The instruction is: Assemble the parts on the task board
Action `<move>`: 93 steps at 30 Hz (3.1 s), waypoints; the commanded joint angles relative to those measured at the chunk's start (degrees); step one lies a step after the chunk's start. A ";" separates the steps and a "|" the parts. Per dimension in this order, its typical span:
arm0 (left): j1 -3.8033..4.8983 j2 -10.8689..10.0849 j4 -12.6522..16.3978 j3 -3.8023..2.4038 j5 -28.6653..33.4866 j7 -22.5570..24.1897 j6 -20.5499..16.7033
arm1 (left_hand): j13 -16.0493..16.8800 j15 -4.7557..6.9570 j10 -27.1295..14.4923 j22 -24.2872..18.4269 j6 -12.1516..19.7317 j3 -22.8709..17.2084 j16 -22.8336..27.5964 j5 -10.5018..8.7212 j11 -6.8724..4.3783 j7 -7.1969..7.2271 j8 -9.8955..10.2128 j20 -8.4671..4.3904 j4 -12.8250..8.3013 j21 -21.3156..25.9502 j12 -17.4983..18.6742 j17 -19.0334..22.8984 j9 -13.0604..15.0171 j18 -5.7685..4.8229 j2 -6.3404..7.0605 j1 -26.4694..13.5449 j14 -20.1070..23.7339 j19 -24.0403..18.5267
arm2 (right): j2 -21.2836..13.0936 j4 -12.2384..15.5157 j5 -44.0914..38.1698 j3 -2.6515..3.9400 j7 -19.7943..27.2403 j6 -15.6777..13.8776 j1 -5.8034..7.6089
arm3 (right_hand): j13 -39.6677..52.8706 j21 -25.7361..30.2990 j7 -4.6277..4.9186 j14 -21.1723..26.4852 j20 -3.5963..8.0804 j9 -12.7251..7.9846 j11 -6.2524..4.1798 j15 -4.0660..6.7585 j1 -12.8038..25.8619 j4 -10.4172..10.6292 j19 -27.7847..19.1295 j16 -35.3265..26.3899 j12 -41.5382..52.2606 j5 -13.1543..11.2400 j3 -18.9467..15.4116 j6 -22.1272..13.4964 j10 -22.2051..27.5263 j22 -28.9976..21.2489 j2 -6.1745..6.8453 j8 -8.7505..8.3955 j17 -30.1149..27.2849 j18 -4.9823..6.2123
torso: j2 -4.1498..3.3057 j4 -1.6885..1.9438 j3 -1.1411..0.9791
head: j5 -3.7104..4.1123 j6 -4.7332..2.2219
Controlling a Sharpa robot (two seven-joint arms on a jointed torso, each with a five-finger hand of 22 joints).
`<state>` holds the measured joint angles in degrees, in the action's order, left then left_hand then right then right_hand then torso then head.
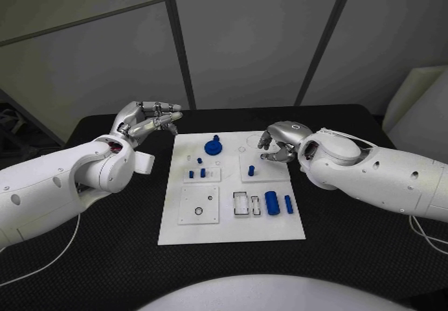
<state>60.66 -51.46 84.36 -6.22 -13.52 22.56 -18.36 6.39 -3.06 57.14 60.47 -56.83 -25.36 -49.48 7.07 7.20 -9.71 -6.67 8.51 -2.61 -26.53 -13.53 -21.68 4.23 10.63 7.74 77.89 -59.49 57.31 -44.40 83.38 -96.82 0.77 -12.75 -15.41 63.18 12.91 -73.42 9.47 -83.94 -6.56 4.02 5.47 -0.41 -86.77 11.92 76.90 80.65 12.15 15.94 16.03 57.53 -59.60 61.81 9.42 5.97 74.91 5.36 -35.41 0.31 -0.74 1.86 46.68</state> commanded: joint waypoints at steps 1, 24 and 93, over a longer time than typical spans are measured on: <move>0.05 -0.04 0.37 -0.07 3.16 2.36 0.02 | -0.07 -0.01 -0.42 -0.09 -0.07 0.29 0.21 0.13 0.09 -0.30 -0.18 0.06 0.01 0.13 -0.24 0.05 -0.09 -0.38 -0.20 -0.23 0.50 -0.34 | 0.41 -0.54 -1.29 -0.02 -0.57 0.09 -0.13 | -0.39 -0.27 0.28 -3.23 -0.21 0.01 0.40 -0.51 -0.25 -0.10 0.31 -0.24 -0.31 -0.03 0.64 0.21 -0.13 0.20 0.35 -0.31 2.73 0.21 | 0.01 0.02 -0.04 | -0.15 0.08; -0.04 0.15 0.63 -0.07 3.76 2.21 0.27 | -0.08 -0.07 -0.81 -0.28 -0.01 0.49 0.23 0.16 0.18 -0.51 -0.22 0.14 -0.17 0.46 -0.59 0.18 -0.10 -0.33 -0.55 0.13 0.83 -0.44 | 2.75 -3.75 -2.15 -1.42 -0.90 1.67 -0.63 | -3.05 -3.20 0.05 -3.59 0.11 0.35 0.01 -0.26 -1.16 -2.22 2.43 0.73 -1.21 -2.53 5.97 2.42 -3.24 4.68 -1.92 -0.39 3.84 -0.61 | -0.01 -0.04 -0.06 | -0.70 0.33; -0.06 1.91 -1.34 -0.07 4.35 0.63 1.11 | -1.10 -0.86 -3.72 -1.99 1.71 2.42 1.93 0.18 1.43 -2.53 0.28 0.79 -0.07 2.28 -0.88 2.01 -0.32 -0.26 -1.09 -0.19 0.16 0.69 | 4.06 13.38 6.48 -1.16 1.00 -8.94 -1.82 | -4.54 -5.75 -0.96 -3.39 1.07 1.10 -1.15 0.85 2.30 -7.48 3.78 -0.65 -3.14 -4.07 10.61 6.10 -8.25 8.32 -2.96 0.01 1.28 -1.23 | 0.02 0.07 0.10 | -4.44 1.10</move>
<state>60.53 -49.68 83.02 -6.22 -9.44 23.07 -17.82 5.33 -3.60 53.65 58.54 -55.47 -23.31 -47.92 7.07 8.64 -12.28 -6.66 9.13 -2.78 -24.53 -14.20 -19.71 3.97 10.61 6.62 78.28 -59.38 57.94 -40.56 96.90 -91.11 -0.37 -12.53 -25.61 61.45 8.47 -78.98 8.39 -83.93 -5.42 5.12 4.21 0.01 -85.17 4.89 80.49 80.35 9.23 11.49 26.68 63.44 -67.56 70.17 6.62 6.13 74.92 4.42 -35.37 0.36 -0.69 -1.99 47.64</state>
